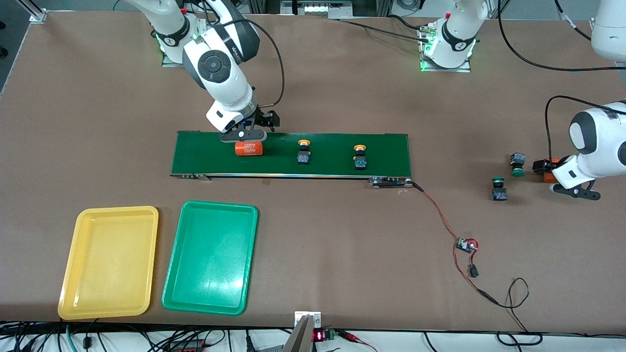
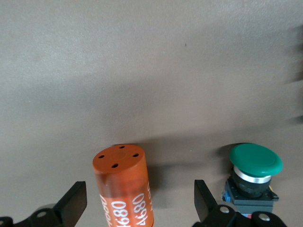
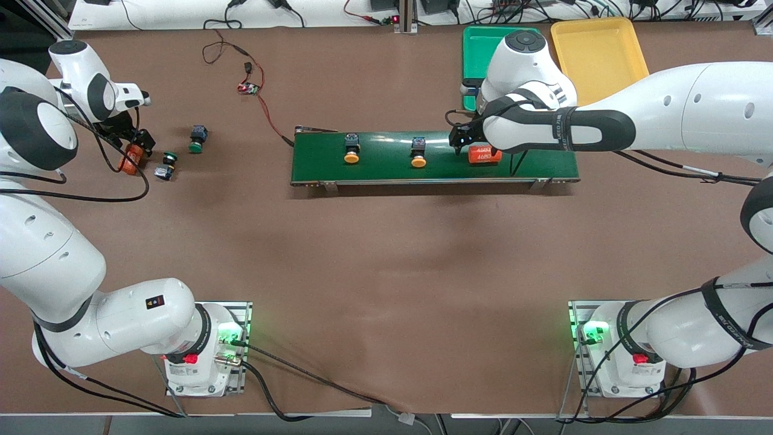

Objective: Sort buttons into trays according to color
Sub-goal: 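Grasp the second orange cylinder with the left gripper while the right gripper waits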

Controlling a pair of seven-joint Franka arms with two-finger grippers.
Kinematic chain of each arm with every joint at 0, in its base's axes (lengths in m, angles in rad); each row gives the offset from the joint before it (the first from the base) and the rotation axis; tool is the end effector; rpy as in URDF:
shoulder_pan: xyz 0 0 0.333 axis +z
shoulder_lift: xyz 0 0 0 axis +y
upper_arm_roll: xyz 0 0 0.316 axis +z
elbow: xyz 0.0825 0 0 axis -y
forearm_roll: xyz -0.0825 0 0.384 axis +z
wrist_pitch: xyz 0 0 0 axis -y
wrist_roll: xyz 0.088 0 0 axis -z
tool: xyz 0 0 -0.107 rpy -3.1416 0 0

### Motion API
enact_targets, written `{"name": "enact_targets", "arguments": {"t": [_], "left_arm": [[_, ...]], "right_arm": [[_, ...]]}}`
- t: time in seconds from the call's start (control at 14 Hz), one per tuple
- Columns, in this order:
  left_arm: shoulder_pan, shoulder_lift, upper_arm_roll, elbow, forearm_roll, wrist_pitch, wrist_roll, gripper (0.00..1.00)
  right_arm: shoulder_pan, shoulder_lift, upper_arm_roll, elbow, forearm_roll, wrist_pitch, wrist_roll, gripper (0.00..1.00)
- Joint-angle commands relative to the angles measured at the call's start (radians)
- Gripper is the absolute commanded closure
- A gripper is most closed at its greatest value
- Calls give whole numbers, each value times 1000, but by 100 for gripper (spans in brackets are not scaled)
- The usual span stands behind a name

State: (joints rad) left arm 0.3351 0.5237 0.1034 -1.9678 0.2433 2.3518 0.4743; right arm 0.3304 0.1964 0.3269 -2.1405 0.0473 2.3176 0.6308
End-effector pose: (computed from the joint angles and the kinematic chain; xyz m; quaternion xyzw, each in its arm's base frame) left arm 0.5427 0.2571 0.1934 -0.9854 0.1138 0.1094 0.0645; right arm 0.4463 0.3426 0.3172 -0.9988 0.0057 0.0331 0.0359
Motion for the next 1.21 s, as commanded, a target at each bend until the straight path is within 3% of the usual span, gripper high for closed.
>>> {"name": "enact_targets", "arguments": {"t": [0.0,0.14,0.21,0.29,0.36,0.43,0.5,0.79,1.14], "left_arm": [[22,27,12,-8,21,9,23,0],[28,32,12,-8,19,14,21,2],[30,32,12,-6,19,15,21,22],[30,30,12,-6,19,14,9,52],[30,29,12,-5,17,12,1,72],[30,26,12,0,17,6,-14,88],[28,18,12,6,17,4,-23,97],[22,-66,-19,10,22,-50,-13,99],[19,-111,-227,105,8,-412,-6,95]], "right_arm": [[1,18,-8,22,5,6,35,0],[4,26,-15,34,6,5,37,0],[6,32,-26,42,6,5,33,0],[9,53,-31,51,3,5,35,0],[12,69,-31,69,2,5,36,0],[18,86,-32,92,2,5,37,0],[27,104,-46,114,0,5,37,0],[116,169,-114,186,0,6,37,0],[136,201,-126,211,-6,8,35,0]]}}
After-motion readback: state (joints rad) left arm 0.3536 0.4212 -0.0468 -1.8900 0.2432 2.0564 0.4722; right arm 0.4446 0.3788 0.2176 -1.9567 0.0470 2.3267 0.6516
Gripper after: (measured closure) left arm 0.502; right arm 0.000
